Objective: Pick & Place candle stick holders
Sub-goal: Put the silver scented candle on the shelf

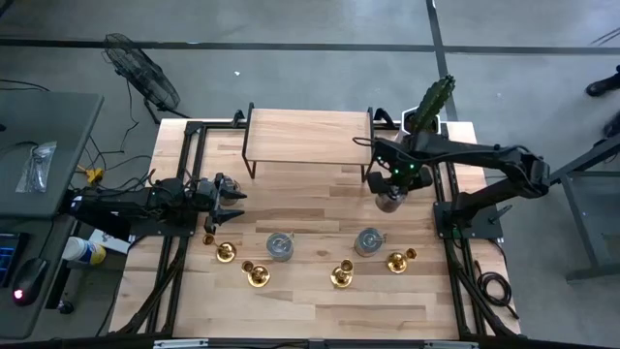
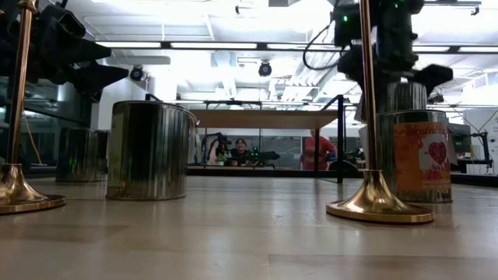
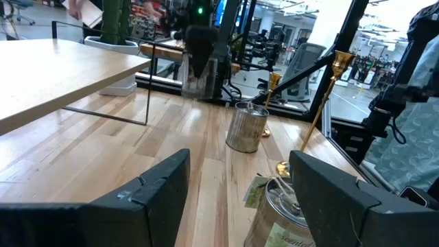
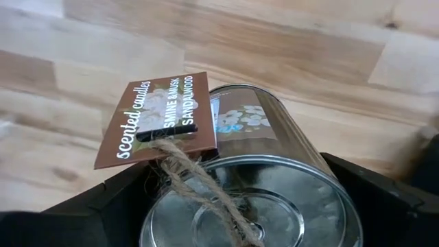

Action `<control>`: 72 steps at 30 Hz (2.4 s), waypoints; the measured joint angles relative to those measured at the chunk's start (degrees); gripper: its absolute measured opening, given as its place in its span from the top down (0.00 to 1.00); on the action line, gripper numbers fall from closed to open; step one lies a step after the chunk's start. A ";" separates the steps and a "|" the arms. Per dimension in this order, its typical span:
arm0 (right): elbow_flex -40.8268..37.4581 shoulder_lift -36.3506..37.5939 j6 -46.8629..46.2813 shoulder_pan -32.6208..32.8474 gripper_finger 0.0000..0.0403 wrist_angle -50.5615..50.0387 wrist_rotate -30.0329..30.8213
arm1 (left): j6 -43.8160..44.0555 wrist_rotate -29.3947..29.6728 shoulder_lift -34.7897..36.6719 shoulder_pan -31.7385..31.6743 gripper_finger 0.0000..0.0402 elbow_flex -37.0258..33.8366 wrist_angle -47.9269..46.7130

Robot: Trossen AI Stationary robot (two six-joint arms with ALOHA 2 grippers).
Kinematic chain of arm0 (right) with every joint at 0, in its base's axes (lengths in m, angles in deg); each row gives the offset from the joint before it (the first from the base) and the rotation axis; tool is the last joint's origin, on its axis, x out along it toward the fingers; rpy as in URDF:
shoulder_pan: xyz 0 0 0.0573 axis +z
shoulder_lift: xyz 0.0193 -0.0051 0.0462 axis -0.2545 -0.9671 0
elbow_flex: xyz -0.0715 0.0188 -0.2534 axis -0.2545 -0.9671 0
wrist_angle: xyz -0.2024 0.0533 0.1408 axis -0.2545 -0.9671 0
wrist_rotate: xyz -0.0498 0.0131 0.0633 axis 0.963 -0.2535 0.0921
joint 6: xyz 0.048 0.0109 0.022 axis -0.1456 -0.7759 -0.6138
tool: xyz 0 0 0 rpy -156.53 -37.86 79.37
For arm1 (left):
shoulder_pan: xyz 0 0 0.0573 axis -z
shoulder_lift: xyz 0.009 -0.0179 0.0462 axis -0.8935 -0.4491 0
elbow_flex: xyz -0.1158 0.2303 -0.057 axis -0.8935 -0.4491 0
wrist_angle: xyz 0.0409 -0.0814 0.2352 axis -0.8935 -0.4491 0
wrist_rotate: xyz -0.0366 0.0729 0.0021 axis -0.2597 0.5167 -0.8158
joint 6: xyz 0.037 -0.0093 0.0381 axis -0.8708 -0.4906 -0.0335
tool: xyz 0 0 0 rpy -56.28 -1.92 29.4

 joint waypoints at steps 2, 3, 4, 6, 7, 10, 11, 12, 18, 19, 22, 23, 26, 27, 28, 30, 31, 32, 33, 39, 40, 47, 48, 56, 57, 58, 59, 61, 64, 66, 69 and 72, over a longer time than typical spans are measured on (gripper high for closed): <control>2.61 0.02 1.13 -0.02 0.12 -2.01 0.25 | 0.01 -0.02 -0.01 0.02 0.39 0.02 -0.01; 4.05 0.02 1.69 -0.02 0.12 -2.96 0.23 | 0.01 -0.02 -0.01 0.01 0.39 0.01 -0.02; 5.54 0.02 2.34 -0.01 0.12 -3.82 0.27 | 0.00 -0.02 0.00 0.00 0.39 0.00 -0.02; 8.50 0.02 3.67 0.04 0.12 -5.29 0.21 | 0.01 0.00 0.00 0.02 0.39 0.02 0.00; 9.90 0.02 4.38 0.03 0.12 -5.86 0.23 | 0.00 -0.01 -0.02 0.01 0.39 0.00 -0.01; 13.82 -0.09 5.77 0.02 0.12 -7.12 0.24 | 0.02 0.00 -0.02 0.02 0.39 0.00 -0.02; 15.11 -0.30 6.07 0.02 0.12 -7.49 0.35 | 0.00 -0.02 -0.01 0.01 0.39 0.02 -0.01; 16.45 -0.56 6.19 -0.02 0.12 -7.96 0.54 | 0.00 0.00 0.00 0.02 0.39 0.02 0.00; 24.62 -3.02 7.59 -0.66 0.12 -8.55 2.67 | 0.01 0.00 -0.01 0.00 0.39 0.01 0.00; 26.11 -3.66 7.84 -0.70 0.12 -8.63 3.36 | 0.01 -0.02 0.00 0.02 0.39 0.02 0.00; 30.42 -6.00 9.69 -1.51 0.12 -8.97 4.32 | 0.00 -0.01 -0.02 0.02 0.39 0.02 0.00; 31.98 -6.96 10.39 -1.79 0.12 -8.97 4.59 | 0.02 0.00 -0.02 0.00 0.39 0.02 -0.02; 36.78 -10.00 12.48 -2.94 0.12 -8.95 4.78 | 0.02 -0.02 -0.02 0.01 0.39 0.01 0.00; 38.42 -11.07 13.31 -3.29 0.12 -9.01 4.80 | 0.01 -0.02 -0.01 0.01 0.39 0.02 -0.01; 40.19 -12.23 14.09 -3.68 0.12 -9.03 5.01 | 0.01 -0.02 -0.01 0.01 0.39 0.01 -0.02; 43.43 -14.42 15.81 -4.58 0.12 -9.32 5.58 | 0.00 -0.02 -0.01 0.01 0.39 0.02 -0.01; 45.08 -15.63 16.61 -5.06 0.12 -9.63 5.79 | 0.00 -0.01 -0.01 0.02 0.39 0.01 0.00; 46.59 -16.71 17.30 -5.63 0.12 -9.91 5.95 | 0.00 -0.02 -0.02 0.02 0.39 0.02 0.00; 48.12 -17.81 18.04 -6.24 0.12 -10.18 6.00 | 0.00 -0.02 0.00 0.00 0.39 0.00 0.00; 56.40 -24.47 20.55 -9.58 0.12 -10.89 6.14 | 0.00 0.00 -0.02 0.00 0.39 0.00 -0.01; 57.55 -25.52 20.75 -10.05 0.12 -10.87 6.11 | 0.00 -0.01 -0.02 0.02 0.39 0.00 -0.02; 62.19 -30.80 21.66 -14.18 0.12 -11.57 6.04 | 0.00 -0.02 -0.01 0.01 0.39 0.02 -0.01; 62.34 -31.34 21.66 -14.88 0.12 -11.60 6.13 | 0.00 -0.01 -0.01 0.01 0.39 0.01 -0.02; 62.32 -34.55 21.26 -18.85 0.12 -11.55 9.11 | 0.00 -0.01 -0.01 0.01 0.39 0.01 -0.01; 62.32 -34.90 21.22 -19.04 0.12 -11.55 9.14 | 0.01 0.00 -0.02 0.02 0.39 0.01 -0.02; 62.32 -35.18 21.14 -19.26 0.12 -11.60 8.98 | 0.02 -0.02 0.00 0.02 0.39 0.02 0.00; 62.32 -35.33 21.00 -19.42 0.12 -11.67 8.81 | 0.01 -0.02 -0.01 0.00 0.39 0.01 -0.01; 62.32 -35.82 20.98 -19.68 0.12 -11.36 9.08 | 0.00 0.00 -0.02 0.02 0.39 0.02 -0.02; 62.32 -36.28 20.75 -19.97 0.12 -11.18 9.12 | 0.00 0.06 -0.01 0.02 0.39 0.01 -0.01; 62.32 -36.95 20.59 -20.18 0.12 -11.22 9.32 | 0.00 0.11 -0.01 0.01 0.39 0.00 0.00; 62.32 -37.47 20.48 -20.54 0.12 -11.11 10.39 | 0.00 0.14 -0.02 0.02 0.39 0.02 0.00; 62.32 -37.46 20.48 -20.84 0.12 -11.57 11.85 | 0.01 0.16 0.00 0.01 0.39 0.01 0.00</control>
